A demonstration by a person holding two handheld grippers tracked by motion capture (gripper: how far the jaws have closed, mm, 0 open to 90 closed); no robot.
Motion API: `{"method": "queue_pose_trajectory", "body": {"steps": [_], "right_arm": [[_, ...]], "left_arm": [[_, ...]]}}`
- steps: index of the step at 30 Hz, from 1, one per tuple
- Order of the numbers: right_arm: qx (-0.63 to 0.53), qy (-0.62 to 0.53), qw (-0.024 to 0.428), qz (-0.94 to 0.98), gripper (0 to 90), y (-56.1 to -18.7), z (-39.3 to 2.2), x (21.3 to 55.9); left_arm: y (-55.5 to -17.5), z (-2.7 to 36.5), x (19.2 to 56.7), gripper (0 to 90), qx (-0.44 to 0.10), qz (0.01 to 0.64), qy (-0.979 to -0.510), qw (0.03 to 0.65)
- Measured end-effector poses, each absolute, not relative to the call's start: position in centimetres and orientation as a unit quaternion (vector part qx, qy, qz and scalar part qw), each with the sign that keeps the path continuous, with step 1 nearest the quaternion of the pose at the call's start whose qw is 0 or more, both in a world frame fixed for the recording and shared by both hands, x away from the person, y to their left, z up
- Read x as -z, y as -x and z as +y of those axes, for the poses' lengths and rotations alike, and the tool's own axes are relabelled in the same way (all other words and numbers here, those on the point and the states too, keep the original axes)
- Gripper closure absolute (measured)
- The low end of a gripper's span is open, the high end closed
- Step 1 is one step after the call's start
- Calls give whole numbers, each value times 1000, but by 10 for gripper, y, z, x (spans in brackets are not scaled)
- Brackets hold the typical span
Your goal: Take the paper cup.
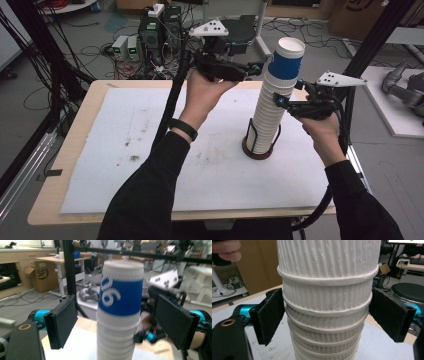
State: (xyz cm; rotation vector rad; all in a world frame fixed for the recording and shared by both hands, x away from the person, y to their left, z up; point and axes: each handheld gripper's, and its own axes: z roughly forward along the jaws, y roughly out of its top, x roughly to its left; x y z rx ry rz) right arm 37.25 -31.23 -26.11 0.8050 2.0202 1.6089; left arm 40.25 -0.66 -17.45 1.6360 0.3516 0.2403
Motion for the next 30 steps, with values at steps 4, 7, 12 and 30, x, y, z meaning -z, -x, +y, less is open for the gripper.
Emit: {"method": "queue_pose_trajectory", "body": {"steps": [4,7,12,30], "right_arm": [[-581,-291,216,729,143,-372,-312,261],[-581,-291,216,729,142,-373,-312,261],[-581,-291,216,729,143,-372,-312,261],[-580,-288,218,730,143,-372,-313,261]], "left_arm": [[-410,-23,163,198,-90,149,-721,671],[-412,-31,158,217,-89,145,-723,669],[-418,-47,155,234,-81,143,-730,663],[-430,-72,155,311,-55,130,-724,676]]}}
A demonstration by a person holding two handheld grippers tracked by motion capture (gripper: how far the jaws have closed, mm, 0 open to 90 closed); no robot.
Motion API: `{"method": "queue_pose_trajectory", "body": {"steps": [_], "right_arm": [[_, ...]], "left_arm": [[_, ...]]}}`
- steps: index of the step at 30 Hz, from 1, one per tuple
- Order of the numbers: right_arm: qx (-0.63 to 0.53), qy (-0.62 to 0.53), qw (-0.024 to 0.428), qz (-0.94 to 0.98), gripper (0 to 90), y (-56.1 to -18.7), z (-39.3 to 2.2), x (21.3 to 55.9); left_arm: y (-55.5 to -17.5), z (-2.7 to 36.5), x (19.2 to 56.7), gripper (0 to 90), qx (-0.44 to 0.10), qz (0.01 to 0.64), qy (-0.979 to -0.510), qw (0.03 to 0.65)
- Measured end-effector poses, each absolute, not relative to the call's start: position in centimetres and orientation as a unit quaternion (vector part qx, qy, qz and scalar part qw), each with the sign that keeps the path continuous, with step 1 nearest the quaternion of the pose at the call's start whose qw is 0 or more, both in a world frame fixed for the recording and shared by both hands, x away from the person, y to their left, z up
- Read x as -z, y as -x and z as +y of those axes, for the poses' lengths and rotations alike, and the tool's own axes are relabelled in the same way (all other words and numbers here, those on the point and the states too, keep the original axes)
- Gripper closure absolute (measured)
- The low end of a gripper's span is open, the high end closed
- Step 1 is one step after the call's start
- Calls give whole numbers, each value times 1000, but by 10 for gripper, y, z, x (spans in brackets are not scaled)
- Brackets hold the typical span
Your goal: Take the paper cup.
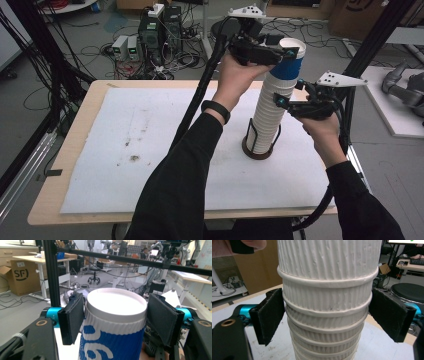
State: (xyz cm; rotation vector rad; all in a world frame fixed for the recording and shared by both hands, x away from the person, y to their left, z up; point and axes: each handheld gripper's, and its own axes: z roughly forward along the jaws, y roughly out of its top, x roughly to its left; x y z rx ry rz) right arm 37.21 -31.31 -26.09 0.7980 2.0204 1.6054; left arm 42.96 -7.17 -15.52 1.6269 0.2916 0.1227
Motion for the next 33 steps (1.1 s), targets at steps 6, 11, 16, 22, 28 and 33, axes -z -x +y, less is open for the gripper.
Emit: {"method": "queue_pose_trajectory", "body": {"steps": [6,11,16,22,28,33], "right_arm": [[-579,-290,218,730,143,-372,-313,261],[-579,-290,219,730,143,-371,-313,261],[-579,-290,219,730,143,-371,-312,261],[-579,-289,219,730,143,-371,-312,261],[-578,-289,221,731,143,-370,-313,261],[-578,-289,220,731,143,-370,-313,261]], "left_arm": [[-429,-71,153,324,-59,131,-725,674],[-428,-71,151,327,-65,129,-722,677],[-427,-70,148,329,-73,124,-718,681],[-424,-70,139,329,-83,118,-713,686],[-420,-67,129,329,-96,116,-701,697],[-419,-64,122,329,-101,115,-694,703]]}}
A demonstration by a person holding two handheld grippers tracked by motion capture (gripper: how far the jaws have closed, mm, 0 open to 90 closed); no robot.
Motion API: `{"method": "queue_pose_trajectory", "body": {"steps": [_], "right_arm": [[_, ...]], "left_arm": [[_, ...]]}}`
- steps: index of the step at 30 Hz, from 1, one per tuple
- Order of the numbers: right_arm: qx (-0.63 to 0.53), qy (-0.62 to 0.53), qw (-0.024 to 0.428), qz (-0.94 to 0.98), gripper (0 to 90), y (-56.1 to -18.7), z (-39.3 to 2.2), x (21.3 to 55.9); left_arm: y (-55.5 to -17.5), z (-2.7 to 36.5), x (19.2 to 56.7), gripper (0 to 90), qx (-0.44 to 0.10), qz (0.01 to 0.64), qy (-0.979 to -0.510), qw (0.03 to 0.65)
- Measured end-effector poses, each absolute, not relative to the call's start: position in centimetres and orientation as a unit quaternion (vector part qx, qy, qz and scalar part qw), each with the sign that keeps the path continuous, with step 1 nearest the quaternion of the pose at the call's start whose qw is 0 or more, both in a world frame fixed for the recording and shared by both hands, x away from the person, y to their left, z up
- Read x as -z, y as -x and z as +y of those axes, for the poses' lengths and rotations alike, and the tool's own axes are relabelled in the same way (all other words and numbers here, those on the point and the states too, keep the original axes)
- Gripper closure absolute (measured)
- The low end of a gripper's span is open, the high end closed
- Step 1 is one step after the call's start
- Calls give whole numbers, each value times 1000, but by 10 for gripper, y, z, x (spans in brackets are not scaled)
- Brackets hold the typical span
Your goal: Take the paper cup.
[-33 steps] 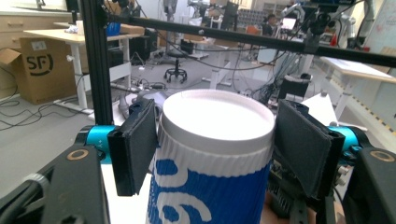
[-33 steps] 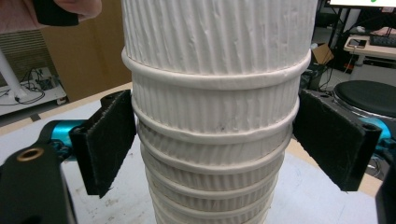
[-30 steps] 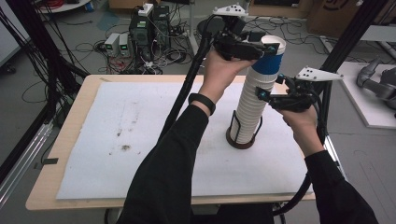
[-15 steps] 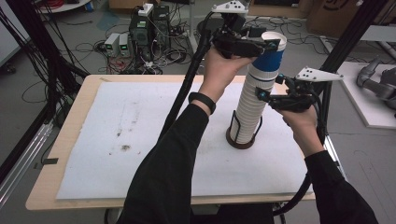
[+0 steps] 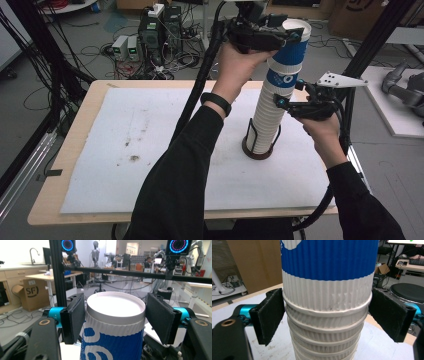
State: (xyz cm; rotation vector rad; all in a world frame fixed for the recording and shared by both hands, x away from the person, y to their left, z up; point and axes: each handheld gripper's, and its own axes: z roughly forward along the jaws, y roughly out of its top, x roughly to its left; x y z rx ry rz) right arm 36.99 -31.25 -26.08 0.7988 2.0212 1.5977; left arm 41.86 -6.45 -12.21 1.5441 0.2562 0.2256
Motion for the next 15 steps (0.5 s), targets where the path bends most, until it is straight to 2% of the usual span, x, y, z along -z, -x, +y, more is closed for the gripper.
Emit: {"method": "queue_pose_trajectory", "body": {"steps": [15], "right_arm": [[-578,-289,220,730,143,-370,-312,261]], "left_arm": [[-412,-53,105,330,-127,110,-669,724]]}}
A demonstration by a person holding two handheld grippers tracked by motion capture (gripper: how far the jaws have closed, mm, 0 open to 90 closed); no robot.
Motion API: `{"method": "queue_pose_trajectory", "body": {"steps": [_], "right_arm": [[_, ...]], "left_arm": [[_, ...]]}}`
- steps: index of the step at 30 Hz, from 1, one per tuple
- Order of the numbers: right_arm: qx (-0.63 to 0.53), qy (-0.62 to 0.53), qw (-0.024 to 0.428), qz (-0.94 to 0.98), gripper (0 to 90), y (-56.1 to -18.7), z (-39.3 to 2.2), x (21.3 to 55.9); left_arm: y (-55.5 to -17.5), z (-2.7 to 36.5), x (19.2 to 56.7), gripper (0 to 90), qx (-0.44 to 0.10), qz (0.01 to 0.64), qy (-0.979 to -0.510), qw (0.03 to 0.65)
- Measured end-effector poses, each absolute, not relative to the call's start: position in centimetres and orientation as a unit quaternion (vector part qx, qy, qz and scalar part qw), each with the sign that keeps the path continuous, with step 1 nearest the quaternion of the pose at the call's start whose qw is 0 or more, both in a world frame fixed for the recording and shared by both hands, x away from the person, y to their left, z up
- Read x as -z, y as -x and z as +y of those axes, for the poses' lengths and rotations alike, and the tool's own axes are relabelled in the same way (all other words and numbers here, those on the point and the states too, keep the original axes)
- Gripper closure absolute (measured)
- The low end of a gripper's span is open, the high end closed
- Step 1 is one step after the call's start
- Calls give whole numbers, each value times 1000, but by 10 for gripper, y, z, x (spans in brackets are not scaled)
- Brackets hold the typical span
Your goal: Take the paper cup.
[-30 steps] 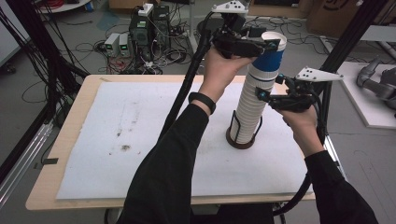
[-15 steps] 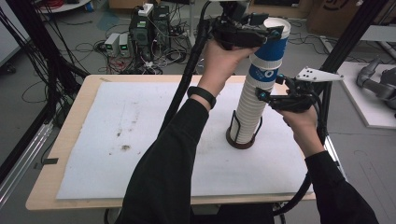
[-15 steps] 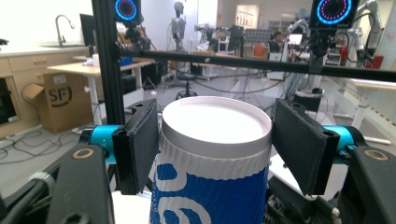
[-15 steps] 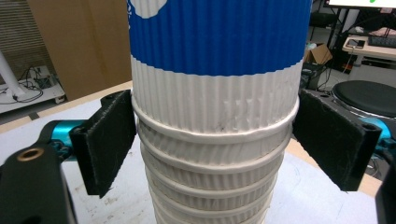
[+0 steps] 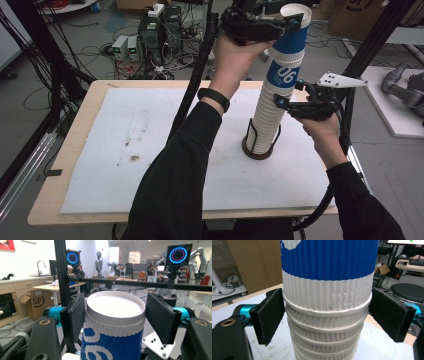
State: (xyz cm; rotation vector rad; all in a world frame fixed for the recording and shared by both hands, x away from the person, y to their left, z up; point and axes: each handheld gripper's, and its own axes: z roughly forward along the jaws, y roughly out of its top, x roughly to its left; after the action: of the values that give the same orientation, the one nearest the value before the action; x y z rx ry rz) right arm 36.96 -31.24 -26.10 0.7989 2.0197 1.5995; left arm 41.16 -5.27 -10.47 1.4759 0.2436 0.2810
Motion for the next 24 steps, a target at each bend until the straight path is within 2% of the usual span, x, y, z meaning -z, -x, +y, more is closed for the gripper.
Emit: {"method": "queue_pose_trajectory", "body": {"steps": [10,24], "right_arm": [[-578,-288,221,731,143,-369,-313,261],[-578,-290,221,730,143,-367,-313,261]], "left_arm": [[-406,-37,97,332,-134,107,-655,736],[-383,12,92,332,-151,105,-647,740]]}}
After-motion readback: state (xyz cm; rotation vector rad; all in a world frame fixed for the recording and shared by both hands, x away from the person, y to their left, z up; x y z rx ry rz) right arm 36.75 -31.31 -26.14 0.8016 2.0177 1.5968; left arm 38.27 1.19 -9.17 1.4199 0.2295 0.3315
